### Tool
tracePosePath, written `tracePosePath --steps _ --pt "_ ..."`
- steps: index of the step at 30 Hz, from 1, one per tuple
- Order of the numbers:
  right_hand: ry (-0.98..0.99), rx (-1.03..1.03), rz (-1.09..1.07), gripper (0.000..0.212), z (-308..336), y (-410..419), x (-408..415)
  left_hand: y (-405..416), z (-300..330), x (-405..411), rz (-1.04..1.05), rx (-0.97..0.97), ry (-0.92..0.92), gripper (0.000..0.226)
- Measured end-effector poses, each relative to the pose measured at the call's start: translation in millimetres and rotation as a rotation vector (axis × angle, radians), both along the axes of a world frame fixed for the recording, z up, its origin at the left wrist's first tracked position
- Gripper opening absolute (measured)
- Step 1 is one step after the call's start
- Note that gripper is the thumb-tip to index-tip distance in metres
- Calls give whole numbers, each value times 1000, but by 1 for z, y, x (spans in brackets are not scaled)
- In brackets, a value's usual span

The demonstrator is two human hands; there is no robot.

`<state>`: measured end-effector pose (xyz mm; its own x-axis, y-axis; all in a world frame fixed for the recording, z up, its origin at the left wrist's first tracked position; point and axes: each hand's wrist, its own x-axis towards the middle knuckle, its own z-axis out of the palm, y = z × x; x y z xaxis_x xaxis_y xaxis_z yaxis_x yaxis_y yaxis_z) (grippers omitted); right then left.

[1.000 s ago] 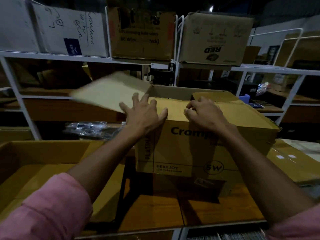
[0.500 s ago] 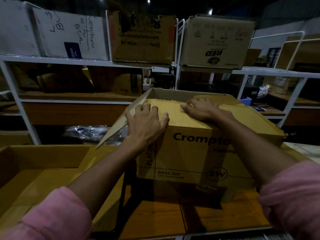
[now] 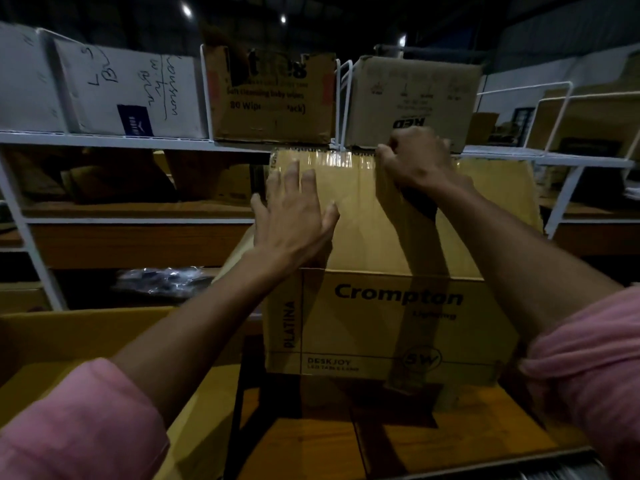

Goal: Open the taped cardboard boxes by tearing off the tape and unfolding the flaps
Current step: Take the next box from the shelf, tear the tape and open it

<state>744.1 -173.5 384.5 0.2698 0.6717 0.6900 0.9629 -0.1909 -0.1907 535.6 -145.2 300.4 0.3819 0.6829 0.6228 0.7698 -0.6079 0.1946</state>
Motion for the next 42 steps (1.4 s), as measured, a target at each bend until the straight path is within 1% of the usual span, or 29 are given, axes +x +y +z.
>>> tracePosePath --steps 3,6,9,11,13,16,18,20,21,22,24,27,29,31,34,36,38,39,42 --pt "-41 105 34 30 27 -28 -11 -14 29 -1 -13 89 10 69" --pt "-58 85 -1 31 50 -62 -30 -32 56 -12 8 264 30 64" --pt "7 -17 49 30 67 -93 -43 -52 81 -27 11 403 25 55" --pt "89 -165 79 29 74 -111 -52 -65 94 -37 -76 390 11 46" --pt "130 -346 85 28 76 -123 -60 -75 101 -45 -139 266 47 39" --pt "135 -566 87 29 67 -135 -72 -90 110 -55 -163 8 160 35" --pt "191 -665 132 26 53 -141 -78 -99 111 -59 -221 -185 252 29" --pt "294 -740 186 22 33 -144 -83 -104 102 -63 -319 -406 317 22" --pt "319 -769 194 22 21 -145 -85 -104 93 -64 -353 -479 345 20" --pt "311 -787 187 23 9 -144 -87 -101 81 -62 -372 -494 377 22" --pt "233 -808 167 26 -17 -141 -88 -92 54 -53 -360 -432 414 27" --pt "147 -751 182 29 -56 -137 -88 -75 10 -41 -305 -310 379 26" --pt "161 -658 201 28 -82 -135 -87 -64 -16 -37 -289 -259 392 26" --pt "134 -514 206 25 -105 -131 -86 -57 -35 -34 -265 -183 422 26" --pt "74 -312 163 26 -124 -118 -80 -53 -48 -30 -254 -101 375 29" --pt "68 -247 153 28 -126 -108 -78 -50 -51 -28 -264 -97 347 29" --pt "90 -281 171 30 -120 -98 -77 -45 -55 -27 -286 -93 331 29" --pt "135 -349 192 32 -116 -92 -76 -43 -58 -27 -297 -88 324 30" --pt "295 -657 212 49 -104 -75 -77 -40 -71 -23 -299 -64 305 42"
